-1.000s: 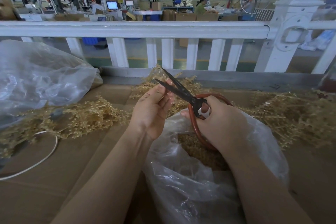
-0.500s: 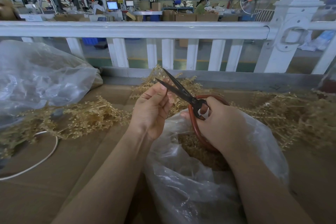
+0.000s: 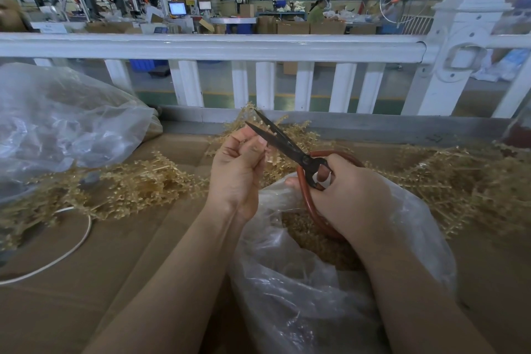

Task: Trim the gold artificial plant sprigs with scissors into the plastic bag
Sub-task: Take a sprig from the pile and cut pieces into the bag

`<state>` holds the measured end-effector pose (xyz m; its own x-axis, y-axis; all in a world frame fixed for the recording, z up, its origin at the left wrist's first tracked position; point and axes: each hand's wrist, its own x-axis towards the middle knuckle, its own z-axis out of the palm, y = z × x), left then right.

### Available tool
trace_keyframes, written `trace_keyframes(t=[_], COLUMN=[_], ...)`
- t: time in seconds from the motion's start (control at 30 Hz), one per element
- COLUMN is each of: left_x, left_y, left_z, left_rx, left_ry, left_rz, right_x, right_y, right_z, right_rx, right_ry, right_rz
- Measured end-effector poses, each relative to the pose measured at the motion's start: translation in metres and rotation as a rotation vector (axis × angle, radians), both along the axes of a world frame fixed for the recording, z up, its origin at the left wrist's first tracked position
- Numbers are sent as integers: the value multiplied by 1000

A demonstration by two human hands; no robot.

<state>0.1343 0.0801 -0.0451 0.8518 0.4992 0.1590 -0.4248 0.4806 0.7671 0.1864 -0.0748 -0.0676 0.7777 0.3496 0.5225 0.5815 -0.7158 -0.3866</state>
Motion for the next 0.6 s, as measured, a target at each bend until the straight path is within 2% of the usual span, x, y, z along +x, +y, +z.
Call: trace_keyframes(t=[0.27, 0.6], left_x=[2, 0], left_y=[3, 5], left_z=[0, 2], left_rx=[-47, 193], left_ry=[32, 59], left_rz=[-63, 29], right_x=[5, 8], right_y=[2, 1], right_z=[-4, -5], right_rx=[10, 14], right_ry=[-28, 18], right_rz=[-18, -2])
